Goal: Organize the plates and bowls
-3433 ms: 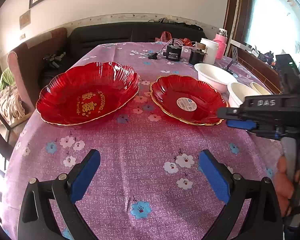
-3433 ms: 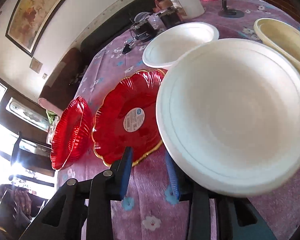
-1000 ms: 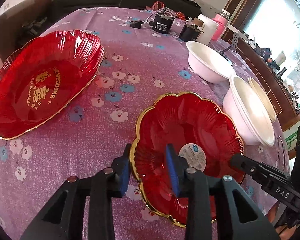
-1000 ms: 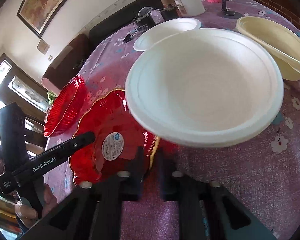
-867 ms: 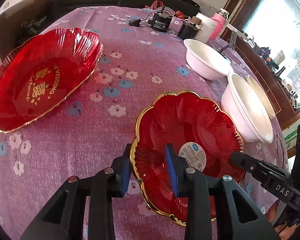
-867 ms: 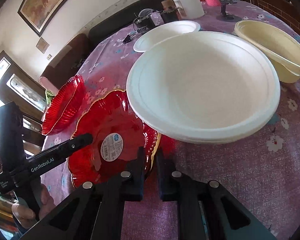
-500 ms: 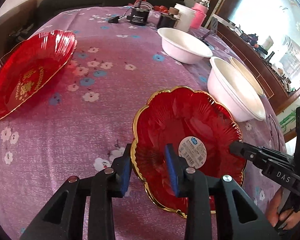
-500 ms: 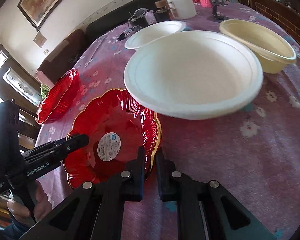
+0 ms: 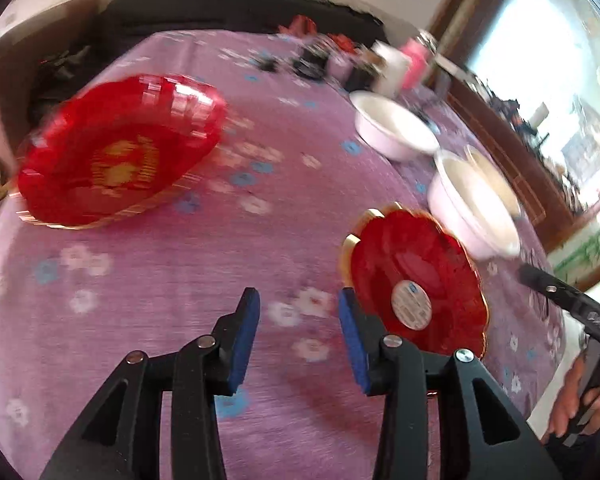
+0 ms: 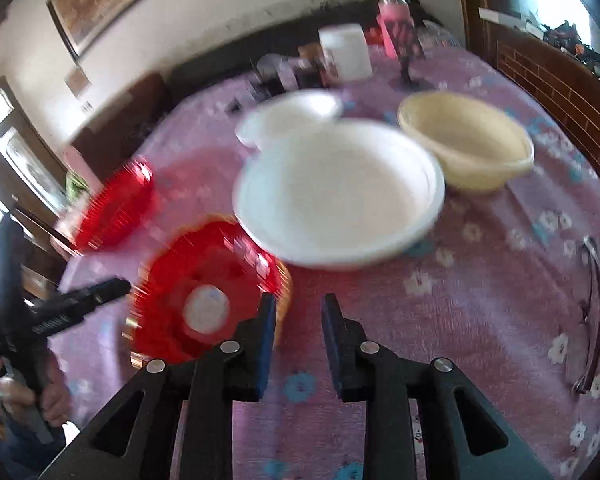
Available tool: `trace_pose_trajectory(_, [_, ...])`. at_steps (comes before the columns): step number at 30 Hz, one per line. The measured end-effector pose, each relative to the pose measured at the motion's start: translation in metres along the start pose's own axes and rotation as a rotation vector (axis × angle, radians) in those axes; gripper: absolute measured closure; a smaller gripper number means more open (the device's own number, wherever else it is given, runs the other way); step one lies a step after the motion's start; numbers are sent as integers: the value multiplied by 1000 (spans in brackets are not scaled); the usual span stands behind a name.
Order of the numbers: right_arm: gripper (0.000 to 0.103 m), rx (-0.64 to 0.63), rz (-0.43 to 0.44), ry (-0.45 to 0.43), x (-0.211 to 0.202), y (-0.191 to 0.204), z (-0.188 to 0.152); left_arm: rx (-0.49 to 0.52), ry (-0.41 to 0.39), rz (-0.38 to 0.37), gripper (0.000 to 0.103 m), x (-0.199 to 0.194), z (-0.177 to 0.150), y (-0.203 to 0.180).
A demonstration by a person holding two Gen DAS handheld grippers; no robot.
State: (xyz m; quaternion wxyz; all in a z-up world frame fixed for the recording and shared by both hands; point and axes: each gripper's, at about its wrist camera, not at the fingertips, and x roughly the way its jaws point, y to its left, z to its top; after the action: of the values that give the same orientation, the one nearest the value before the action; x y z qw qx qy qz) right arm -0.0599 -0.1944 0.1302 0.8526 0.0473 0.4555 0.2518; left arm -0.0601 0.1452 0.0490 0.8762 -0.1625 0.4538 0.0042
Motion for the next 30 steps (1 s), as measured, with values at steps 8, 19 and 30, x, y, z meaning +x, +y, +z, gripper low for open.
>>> trace_pose_trajectory(8, [77, 22, 308, 175, 66, 88, 61, -152, -132, 119, 56, -46, 12, 69])
trace_pose_trajectory(19, [77, 119, 258, 336, 219, 151, 89, -235, -167, 147, 56, -72, -1, 129])
trace_pose_trajectory(30, [75, 172, 219, 272, 193, 164, 100, -259, -170, 128, 56, -70, -3, 147])
